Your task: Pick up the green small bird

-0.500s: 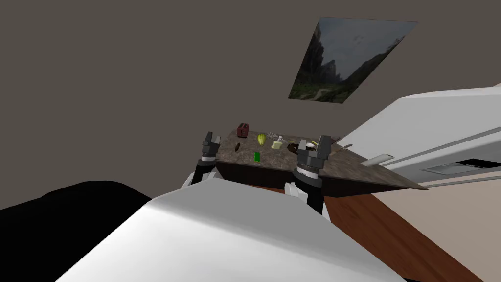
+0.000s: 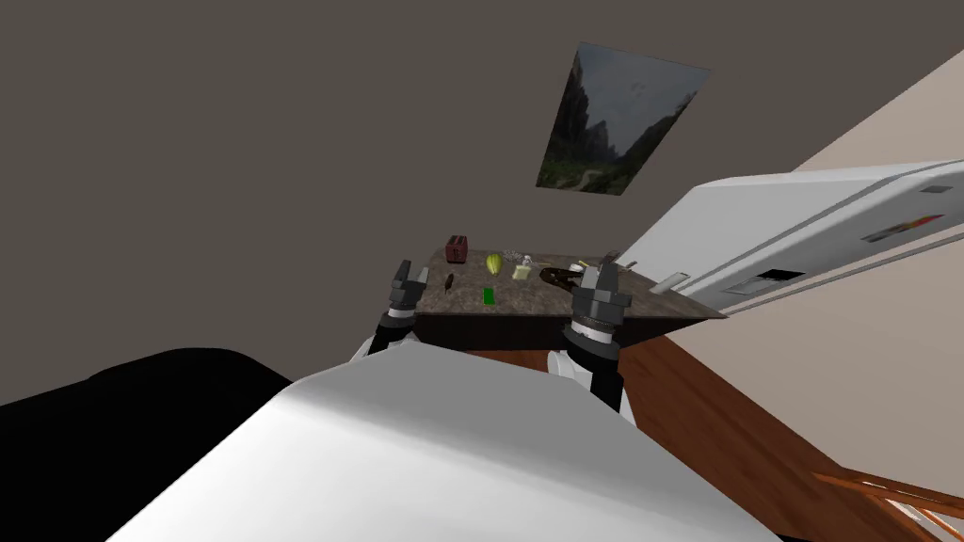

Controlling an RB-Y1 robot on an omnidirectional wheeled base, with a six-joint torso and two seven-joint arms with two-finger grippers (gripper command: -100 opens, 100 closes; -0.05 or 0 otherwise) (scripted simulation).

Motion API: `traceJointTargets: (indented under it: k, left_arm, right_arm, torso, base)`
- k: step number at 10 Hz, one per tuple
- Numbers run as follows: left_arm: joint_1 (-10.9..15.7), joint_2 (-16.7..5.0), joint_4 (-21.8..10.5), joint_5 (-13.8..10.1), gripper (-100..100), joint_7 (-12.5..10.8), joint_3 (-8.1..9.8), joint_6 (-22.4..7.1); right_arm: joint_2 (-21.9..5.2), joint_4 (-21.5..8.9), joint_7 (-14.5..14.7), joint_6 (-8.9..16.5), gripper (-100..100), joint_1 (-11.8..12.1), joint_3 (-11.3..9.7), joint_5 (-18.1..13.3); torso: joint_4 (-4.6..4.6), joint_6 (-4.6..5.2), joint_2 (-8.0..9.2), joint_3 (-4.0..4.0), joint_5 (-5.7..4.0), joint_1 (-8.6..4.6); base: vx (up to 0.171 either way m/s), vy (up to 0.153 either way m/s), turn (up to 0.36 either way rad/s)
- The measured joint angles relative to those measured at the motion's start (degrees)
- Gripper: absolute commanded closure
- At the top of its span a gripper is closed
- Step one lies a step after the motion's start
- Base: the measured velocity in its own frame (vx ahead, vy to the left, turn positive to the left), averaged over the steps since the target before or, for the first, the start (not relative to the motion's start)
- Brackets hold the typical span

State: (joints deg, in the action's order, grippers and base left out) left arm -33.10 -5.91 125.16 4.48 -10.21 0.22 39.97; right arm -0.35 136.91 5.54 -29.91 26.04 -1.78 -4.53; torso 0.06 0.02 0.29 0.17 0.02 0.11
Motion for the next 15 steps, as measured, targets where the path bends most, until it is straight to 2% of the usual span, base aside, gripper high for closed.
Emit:
traceJointTargets:
  k: [3,4,8,10,11,13,14,15]
  left_arm:
    - [-3.36,-3.34,-2.31,-0.52,-100,-3.06,-1.89,4.29]
    - [-4.05,-3.73,-2.9,-0.49,-100,-3.58,-2.4,5.34]
    - [-8.36,-7.59,-6.83,-0.96,-100,-7.26,-4.5,9.94]
    - [-11.43,-10.01,-9.07,-1.2,-100,-9.34,-5.62,12.26]
    - [-12.39,-10.57,-9.88,-1.17,-100,-9.99,-6.07,13.07]
    - [-16.3,-13.74,-11.72,-1.61,-100,-12.42,-6.7,14.64]
    - [-17.46,-14.37,-12.15,-1.52,-100,-13.08,-7.19,14.91]
    - [-18.81,-16.01,-14.6,-1.94,-100,-14.22,-7.09,16.39]
  right_arm:
    - [0.0,0.0,0.0,0.0,0,0.0,0.0,0.0]
    - [0.0,0.0,0.0,0.0,0,0.01,0.0,0.0]
    - [0.0,0.0,0.0,0.0,0,0.01,0.0,0.0]
    - [0.0,0.0,0.0,0.0,0,0.0,0.0,0.0]
    - [0.0,0.0,0.0,0.0,0,0.02,0.01,0.0]
    - [0.0,0.0,0.0,0.0,0,0.01,0.0,0.0]
    - [0.0,0.0,0.0,0.0,0,0.02,0.01,0.0]
    - [0.0,0.0,0.0,0.0,0,0.01,0.01,0.0]
  torso:
    - [0.04,-0.01,0.16,0.09,-0.02,-0.08]
    - [0.03,-0.04,0.07,0.05,-0.02,-0.1]
    - [0.03,-0.04,0.08,0.06,-0.03,-0.09]
    - [0.01,-0.02,0.03,0.02,-0.04,-0.16]
    - [0.0,-0.06,-0.05,-0.01,-0.03,-0.1]
    - [0.0,-0.03,-0.04,-0.01,-0.04,-0.15]
    - [0.0,-0.06,-0.07,-0.03,-0.03,-0.09]
    - [-0.01,-0.02,-0.08,-0.04,-0.02,-0.06]
  base:
    - [-0.102,-0.007,-0.31]
    - [-0.081,-0.022,-0.304]
    - [-0.092,-0.033,-0.394]
    - [-0.06,-0.047,-0.334]
    - [-0.046,-0.048,-0.422]
    - [-0.048,-0.057,-0.385]
    - [-0.034,-0.05,-0.458]
    - [-0.038,-0.055,-0.473]
